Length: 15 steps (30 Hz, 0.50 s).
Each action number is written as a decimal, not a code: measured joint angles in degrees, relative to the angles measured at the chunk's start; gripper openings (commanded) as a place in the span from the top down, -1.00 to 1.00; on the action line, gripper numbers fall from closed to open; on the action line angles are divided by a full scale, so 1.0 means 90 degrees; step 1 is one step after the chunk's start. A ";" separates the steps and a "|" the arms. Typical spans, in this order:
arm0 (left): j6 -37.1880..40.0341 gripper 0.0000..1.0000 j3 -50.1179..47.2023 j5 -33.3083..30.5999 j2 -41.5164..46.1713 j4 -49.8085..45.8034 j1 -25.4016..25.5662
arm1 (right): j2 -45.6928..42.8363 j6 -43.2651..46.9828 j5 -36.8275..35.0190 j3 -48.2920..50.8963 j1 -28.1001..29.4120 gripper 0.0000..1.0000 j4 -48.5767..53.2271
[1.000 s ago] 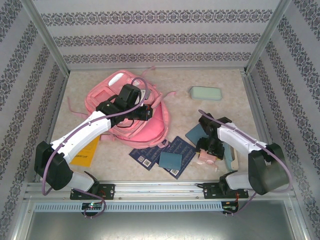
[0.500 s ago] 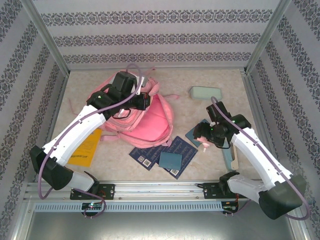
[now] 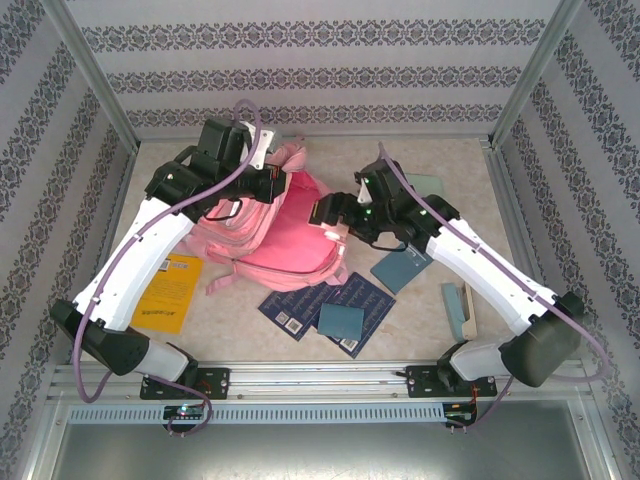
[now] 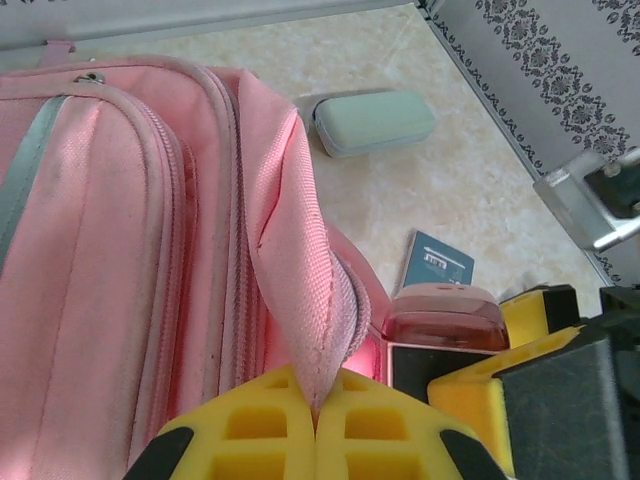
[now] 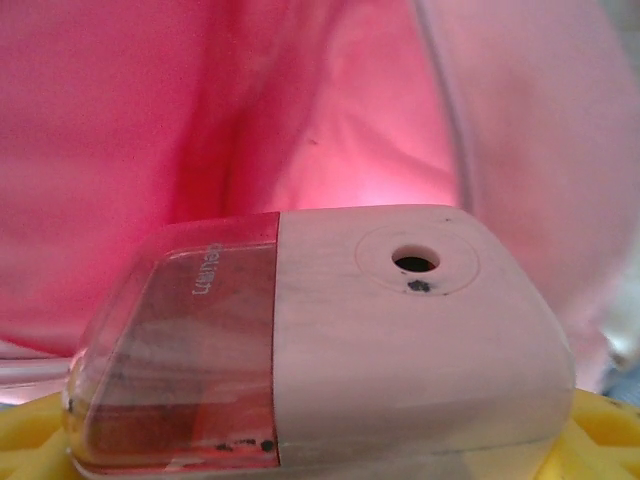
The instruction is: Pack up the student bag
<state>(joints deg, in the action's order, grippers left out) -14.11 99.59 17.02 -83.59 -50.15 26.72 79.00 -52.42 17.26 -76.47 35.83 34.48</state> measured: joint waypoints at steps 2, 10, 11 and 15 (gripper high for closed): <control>0.0005 1.00 0.0022 0.0117 -0.0015 -0.0015 -0.0066 | 0.0005 -0.0073 0.0034 -0.0117 0.0022 -0.26 -0.0163; -0.0192 1.00 0.0019 0.0636 -0.0017 0.0041 -0.0219 | 0.0097 -0.1231 0.0143 0.0058 0.0051 -0.19 -0.1294; -0.0257 1.00 0.0017 0.0724 -0.0019 0.0090 -0.0243 | 0.0194 -0.1413 0.0141 0.0058 0.0075 -0.19 -0.1467; -0.0498 1.00 0.0017 0.1047 -0.0019 0.0347 -0.0321 | 0.0753 -0.2096 0.0131 0.0095 0.0175 -0.15 -0.2225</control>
<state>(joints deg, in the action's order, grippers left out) -18.59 99.74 26.44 -83.77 -47.03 23.83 85.78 -71.29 18.44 -75.61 37.41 14.46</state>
